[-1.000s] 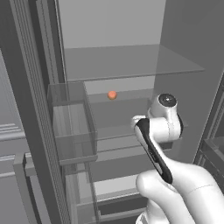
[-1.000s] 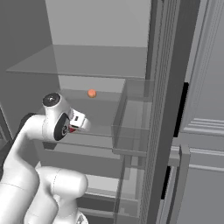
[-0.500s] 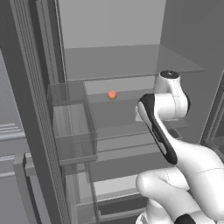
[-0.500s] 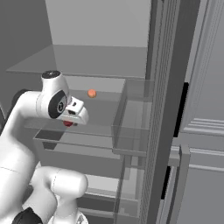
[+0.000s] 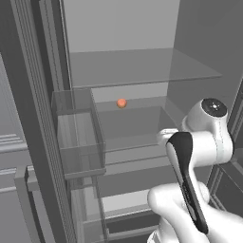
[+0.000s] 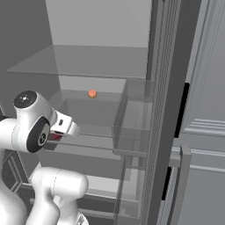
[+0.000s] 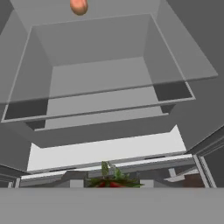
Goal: Take the strawberry from the fridge and place it on top of the pancake, located on the dining counter.
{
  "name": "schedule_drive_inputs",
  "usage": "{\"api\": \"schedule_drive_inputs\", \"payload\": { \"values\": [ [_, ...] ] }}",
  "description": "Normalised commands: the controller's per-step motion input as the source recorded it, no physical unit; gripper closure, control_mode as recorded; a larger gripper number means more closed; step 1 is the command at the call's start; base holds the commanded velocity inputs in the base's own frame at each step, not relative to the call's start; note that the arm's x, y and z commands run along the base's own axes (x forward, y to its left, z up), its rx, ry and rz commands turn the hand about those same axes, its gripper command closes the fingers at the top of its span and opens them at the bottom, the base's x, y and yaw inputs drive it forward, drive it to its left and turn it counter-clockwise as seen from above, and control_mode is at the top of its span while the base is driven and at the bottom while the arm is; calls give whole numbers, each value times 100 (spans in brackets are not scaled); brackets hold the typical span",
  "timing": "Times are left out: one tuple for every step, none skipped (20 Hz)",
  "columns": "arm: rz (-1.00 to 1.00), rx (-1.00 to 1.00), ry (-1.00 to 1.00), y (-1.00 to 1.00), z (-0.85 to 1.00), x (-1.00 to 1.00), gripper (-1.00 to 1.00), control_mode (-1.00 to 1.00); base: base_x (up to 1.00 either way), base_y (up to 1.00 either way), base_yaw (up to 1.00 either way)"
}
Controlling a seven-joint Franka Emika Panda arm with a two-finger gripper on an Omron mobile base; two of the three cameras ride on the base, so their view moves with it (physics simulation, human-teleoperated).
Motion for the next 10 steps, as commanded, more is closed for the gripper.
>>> {"api": "schedule_drive_inputs", "payload": {
  "values": [
    [2,0,-4,0,9,-1,100,-100,0,0,0],
    [3,0,0,0,0,0,100,-100,0,0,0],
    [0,0,0,0,0,0,100,-100,0,0,0],
    [0,0,0,0,0,0,100,-100,0,0,0],
    [0,0,0,0,0,0,100,-100,0,0,0],
    [0,0,0,0,0,0,100,-100,0,0,0],
    [0,0,0,0,0,0,100,-100,0,0,0],
    [0,0,0,0,0,0,100,-100,0,0,0],
    [0,0,0,0,0,0,100,-100,0,0,0],
    [0,0,0,0,0,0,100,-100,0,0,0]
  ]
}}
